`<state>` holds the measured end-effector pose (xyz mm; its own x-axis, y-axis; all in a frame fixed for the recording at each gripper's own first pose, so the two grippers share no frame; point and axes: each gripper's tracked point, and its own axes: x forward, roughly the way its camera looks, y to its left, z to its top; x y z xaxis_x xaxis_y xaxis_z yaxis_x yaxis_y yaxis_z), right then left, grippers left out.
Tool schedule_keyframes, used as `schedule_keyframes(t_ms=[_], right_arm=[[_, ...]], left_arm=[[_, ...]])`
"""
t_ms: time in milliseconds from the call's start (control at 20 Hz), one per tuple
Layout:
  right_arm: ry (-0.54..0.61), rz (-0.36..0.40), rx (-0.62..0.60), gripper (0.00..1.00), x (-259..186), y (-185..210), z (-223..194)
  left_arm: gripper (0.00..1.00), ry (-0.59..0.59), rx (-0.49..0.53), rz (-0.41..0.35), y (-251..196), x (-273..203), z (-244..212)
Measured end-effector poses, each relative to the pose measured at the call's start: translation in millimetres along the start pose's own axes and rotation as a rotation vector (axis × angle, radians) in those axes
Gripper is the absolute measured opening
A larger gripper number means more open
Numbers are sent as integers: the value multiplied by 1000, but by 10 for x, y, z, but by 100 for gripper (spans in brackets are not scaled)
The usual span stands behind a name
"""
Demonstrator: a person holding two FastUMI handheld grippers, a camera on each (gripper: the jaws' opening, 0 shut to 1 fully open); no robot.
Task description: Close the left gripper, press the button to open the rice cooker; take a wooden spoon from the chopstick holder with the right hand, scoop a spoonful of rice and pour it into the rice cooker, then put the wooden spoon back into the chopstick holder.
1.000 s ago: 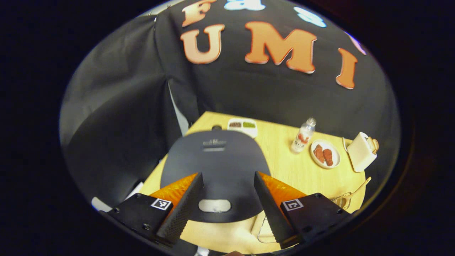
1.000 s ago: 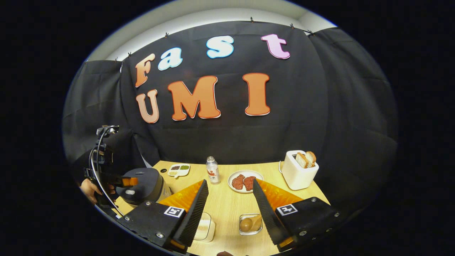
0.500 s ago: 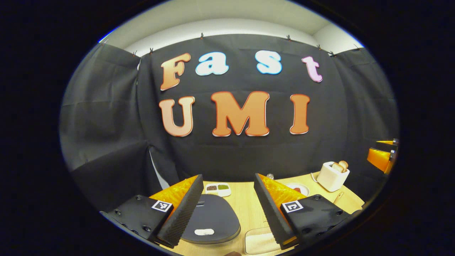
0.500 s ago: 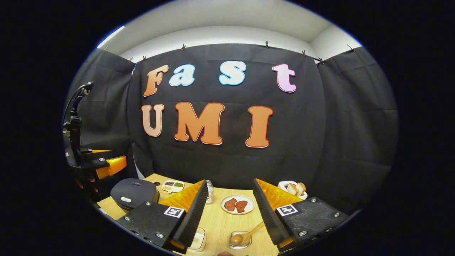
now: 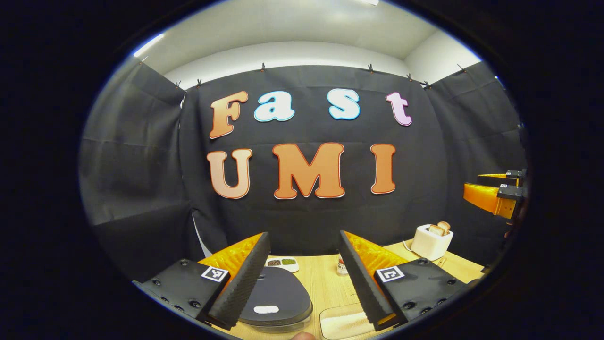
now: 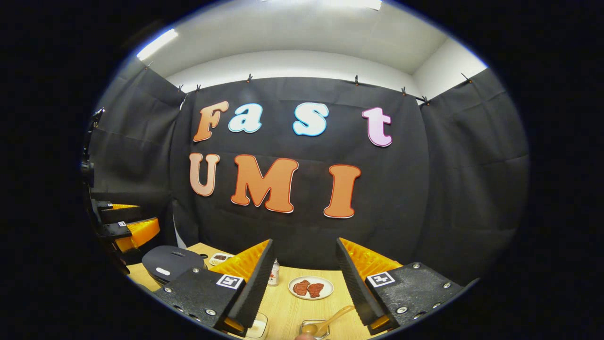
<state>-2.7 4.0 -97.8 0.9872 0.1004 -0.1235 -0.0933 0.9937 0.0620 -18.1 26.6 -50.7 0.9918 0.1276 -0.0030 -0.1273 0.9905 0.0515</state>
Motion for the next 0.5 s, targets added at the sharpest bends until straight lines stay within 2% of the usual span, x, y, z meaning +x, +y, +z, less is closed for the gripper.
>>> schedule_keyframes(t_ms=[50,100,200,250,400,500], right_arm=[[1,4,0,81,-2,25,10],[0,7,3,77,-2,40,24],[-7,12,9,86,2,44,56],[-9,15,12,83,4,58,71],[-7,22,14,87,-7,63,79],[-14,25,8,84,-14,62,97]], left_arm=[[99,-12,2,5,13,-4,39],[99,-22,0,3,7,-27,81],[99,-41,-17,-3,2,-23,159],[100,-42,-20,-2,-1,-28,181],[100,-65,-24,1,38,-39,267],[99,-72,-22,-1,25,-43,281]])
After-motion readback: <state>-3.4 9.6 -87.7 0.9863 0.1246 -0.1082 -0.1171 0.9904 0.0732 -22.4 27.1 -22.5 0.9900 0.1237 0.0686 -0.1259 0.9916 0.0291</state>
